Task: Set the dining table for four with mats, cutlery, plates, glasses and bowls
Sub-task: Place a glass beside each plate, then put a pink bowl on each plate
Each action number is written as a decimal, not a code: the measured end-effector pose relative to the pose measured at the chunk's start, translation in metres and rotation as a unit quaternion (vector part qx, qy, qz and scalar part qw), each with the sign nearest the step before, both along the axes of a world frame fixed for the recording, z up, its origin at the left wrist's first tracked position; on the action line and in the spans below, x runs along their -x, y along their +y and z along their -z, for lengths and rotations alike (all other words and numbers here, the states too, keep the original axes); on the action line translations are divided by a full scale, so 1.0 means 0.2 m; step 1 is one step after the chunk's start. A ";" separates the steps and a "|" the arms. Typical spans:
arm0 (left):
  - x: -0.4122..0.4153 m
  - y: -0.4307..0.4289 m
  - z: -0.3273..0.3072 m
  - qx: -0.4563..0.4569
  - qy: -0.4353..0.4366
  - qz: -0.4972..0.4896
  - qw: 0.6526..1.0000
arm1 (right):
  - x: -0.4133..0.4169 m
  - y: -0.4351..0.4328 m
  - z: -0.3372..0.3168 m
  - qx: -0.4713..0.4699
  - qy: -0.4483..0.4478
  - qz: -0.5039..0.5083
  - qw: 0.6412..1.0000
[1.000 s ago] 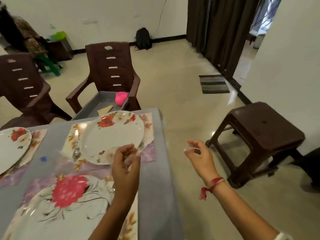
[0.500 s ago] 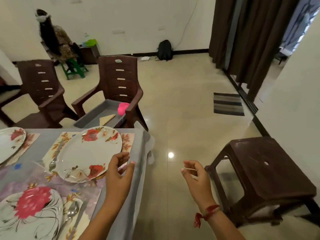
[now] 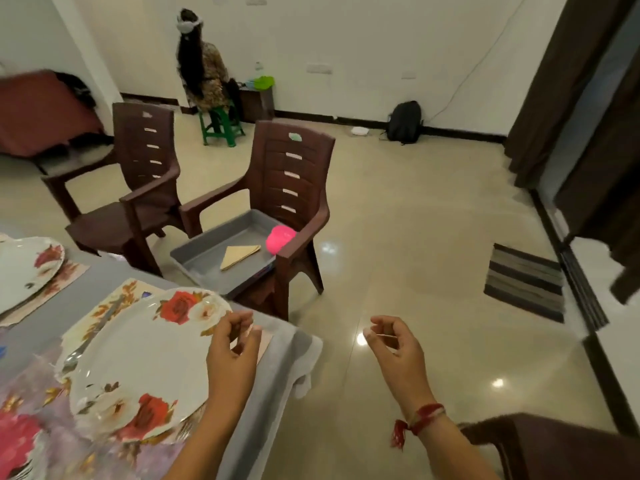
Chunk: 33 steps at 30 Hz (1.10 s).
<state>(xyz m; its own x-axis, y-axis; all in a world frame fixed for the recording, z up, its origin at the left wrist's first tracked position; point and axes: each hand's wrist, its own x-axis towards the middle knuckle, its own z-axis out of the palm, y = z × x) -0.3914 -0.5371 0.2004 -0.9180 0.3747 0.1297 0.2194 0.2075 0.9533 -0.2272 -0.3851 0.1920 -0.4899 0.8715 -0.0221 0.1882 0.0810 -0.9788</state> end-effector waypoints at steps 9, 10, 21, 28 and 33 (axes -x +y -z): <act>0.36 0.61 0.00 -0.032 -0.036 -0.103 0.994 | 0.53 0.76 -0.04 -0.002 0.010 -0.086 0.996; 0.39 0.66 0.00 -0.032 -0.042 -0.118 0.992 | 0.60 0.83 -0.04 -0.002 0.010 -0.097 0.995; 0.91 1.19 0.04 -0.053 -0.034 -0.291 0.955 | 1.55 1.68 0.04 -0.018 0.028 -0.263 0.964; 1.23 1.39 0.14 -0.030 -0.043 -0.353 0.934 | 2.14 1.91 0.19 -0.008 -0.015 -0.349 0.937; 1.57 1.46 0.33 -0.040 -0.064 -0.415 0.907 | 2.57 2.03 0.37 -0.015 -0.060 -0.384 0.921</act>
<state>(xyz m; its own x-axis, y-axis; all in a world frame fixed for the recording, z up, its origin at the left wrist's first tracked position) -0.7057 -0.2453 0.1352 -0.8886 -0.4588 -0.0020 -0.0945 0.1789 0.9793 -0.7404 0.0208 0.1173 -0.9579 0.2698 -0.0983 0.1715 0.2629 -0.9495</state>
